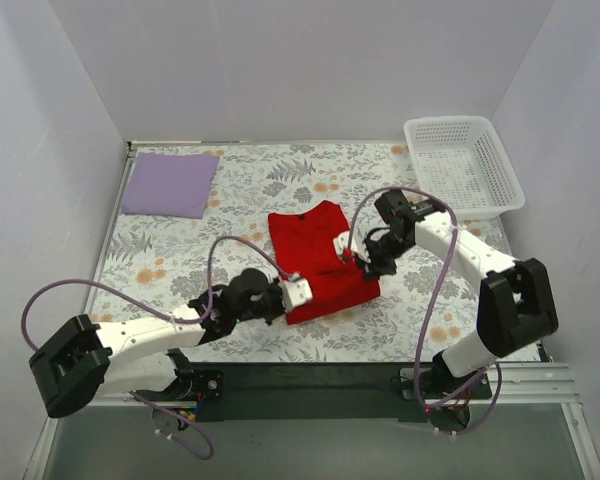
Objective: Fold and stack the t-shirts
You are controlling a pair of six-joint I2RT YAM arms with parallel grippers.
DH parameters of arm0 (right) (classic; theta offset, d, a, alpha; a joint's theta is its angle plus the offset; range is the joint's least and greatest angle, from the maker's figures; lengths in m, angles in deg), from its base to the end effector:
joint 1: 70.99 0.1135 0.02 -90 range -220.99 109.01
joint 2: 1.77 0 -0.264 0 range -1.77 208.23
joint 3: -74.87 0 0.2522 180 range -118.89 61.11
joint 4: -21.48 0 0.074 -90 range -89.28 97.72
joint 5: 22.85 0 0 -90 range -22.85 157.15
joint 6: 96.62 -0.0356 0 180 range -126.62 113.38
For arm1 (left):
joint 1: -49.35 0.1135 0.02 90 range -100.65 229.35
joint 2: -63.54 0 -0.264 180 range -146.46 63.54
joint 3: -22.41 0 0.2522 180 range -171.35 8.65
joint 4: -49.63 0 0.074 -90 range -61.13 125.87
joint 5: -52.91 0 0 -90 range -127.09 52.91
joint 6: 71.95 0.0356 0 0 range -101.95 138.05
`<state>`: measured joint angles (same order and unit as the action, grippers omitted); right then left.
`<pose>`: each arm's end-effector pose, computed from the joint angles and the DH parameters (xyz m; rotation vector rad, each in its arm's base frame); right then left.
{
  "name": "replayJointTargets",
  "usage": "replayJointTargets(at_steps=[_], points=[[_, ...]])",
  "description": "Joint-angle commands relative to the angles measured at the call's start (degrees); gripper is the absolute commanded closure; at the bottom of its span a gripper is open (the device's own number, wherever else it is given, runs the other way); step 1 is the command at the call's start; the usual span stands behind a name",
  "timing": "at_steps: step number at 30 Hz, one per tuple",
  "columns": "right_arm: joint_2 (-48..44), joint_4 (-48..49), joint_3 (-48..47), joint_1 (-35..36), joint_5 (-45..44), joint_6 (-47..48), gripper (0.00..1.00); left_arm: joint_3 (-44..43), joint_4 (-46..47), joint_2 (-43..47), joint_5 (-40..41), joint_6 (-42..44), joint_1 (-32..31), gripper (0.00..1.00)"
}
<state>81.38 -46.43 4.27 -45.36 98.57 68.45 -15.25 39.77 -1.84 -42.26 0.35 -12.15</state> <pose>0.2192 0.1257 0.2179 -2.1214 1.6757 0.5962 0.1022 -0.1949 0.1694 0.9299 2.1724 -0.8235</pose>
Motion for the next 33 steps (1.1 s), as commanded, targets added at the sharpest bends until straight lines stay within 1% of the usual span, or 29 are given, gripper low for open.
replayJointTargets(at_steps=[1,2,3,4,5,6,7,8,9,10,11,12,13,15,16,17,20,23,26,28,29,30,31,32,33], points=[[6.47,2.91,-14.05,-0.23,1.89,-6.06,0.99,-1.93,8.12,3.25,-7.54,3.89,15.01,1.0],[11.45,3.26,-21.31,-0.23,1.8,-8.51,0.99,-4.81,9.71,2.38,-10.36,4.16,18.74,1.0],[14.11,3.61,-25.99,-0.31,1.72,-9.75,0.99,-6.93,11.29,-1.63,-13.17,3.98,22.43,1.0],[16.92,3.7,-30.22,-0.49,1.8,-10.98,0.99,-8.95,11.83,-4.02,-18.94,3.03,28.91,1.0],[22.78,4.05,-34.26,-0.58,1.37,-14.39,0.99,-11.58,12.44,-7.18,-21.35,2.32,31.67,1.0],[25.97,5.36,-43.61,-0.58,0.93,-16.34,0.99,-15.26,15.06,-12.52,-23.46,1.62,34.05,1.0],[29.22,5.98,-47.97,-0.67,0.14,-18.36,0.99,-17.04,16.74,-15.79,-24.79,1.09,37.29,1.0],[35.87,6.94,-53.06,-0.84,-1.61,-22.9,0.99,-18.88,17.97,-18.78,-24.98,0.21,38.63,1.0],[39.07,8.52,-61.03,-0.93,-2.58,-25.21,0.99,-22.73,19.98,-24.73,-24.8,-0.32,39.51,1.0],[42.15,9.49,-65.29,-1.19,-3.46,-27.23,0.99,-24.51,21.05,-27.31,-24.19,-0.76,40.83,1.0],[47.22,10.37,-68.37,-1.37,-5.21,-30.56,0.99,-25.92,22.1,-29.51,-22.79,-1.55,41.62,1.0],[49.28,11.43,-70.67,-1.54,-5.92,-31.9,0.99,-28.37,24.64,-31.89,-22.52,-1.99,41.98,1.0],[51.73,14.57,-72.69,-1.55,-6.63,-32.78,0.99,-29.61,25.18,-35.56,-21.65,-2.08,42.59,1.0],[52.55,18.88,-71.32,-1.55,-8.82,-35.24,0.99,-32.69,24.67,-39.45,-21.37,-2.26,43.21,1.0],[52.37,22.91,-68.52,-1.55,-9.61,-35.78,0.99,-35.05,24.23,-40.95,-21.37,-2.26,43.56,1.0],[52.37,24.52,-67.28,-1.55,-11.36,-36.65,0.99,-36.03,24.22,-43.75,-20.42,-2.34,43.74,1.0],[52.72,27.42,-64.98,-1.72,-13.13,-37.8,0.99,-38.32,24.75,-46.75,-17.96,-2.96,44.35,1.0],[52.81,30.23,-62.96,-1.9,-14.36,-39.38,0.99,-39.38,24.84,-47.99,-17.16,-4.19,44.88,1.0],[53.51,31.91,-63.21,-1.9,-15.94,-42.0,0.99,-40.25,24.15,-48.61,-17.24,-4.89,44.88,1.0],[54.13,33.14,-63.75,-1.81,-16.74,-43.51,0.99,-41.31,23.35,-49.4,-15.49,-6.38,44.97,1.0],[54.22,34.1,-63.83,-1.81,-19.09,-45.69,0.9,-42.18,22.74,-49.66,-14.35,-7.08,44.97,0.97],[54.31,35.33,-64.01,-1.72,-20.51,-46.84,0.83,-42.8,22.38,-50.19,-13.12,-7.96,44.97,0.9],[54.31,36.04,-64.01,-1.72,-21.83,-48.86,0.76,-43.42,22.12,-50.19,-9.89,-10.67,44.97,0.81],[54.05,37.09,-63.75,-1.72,-26.36,-50.53,0.51,-43.95,21.77,-50.1,-8.03,-12.09,45.06,0.57],[53.78,39.45,-62.88,-1.81,-29.28,-52.46,0.4,-45.43,21.33,-49.41,-5.93,-14.1,45.32,0.42]])
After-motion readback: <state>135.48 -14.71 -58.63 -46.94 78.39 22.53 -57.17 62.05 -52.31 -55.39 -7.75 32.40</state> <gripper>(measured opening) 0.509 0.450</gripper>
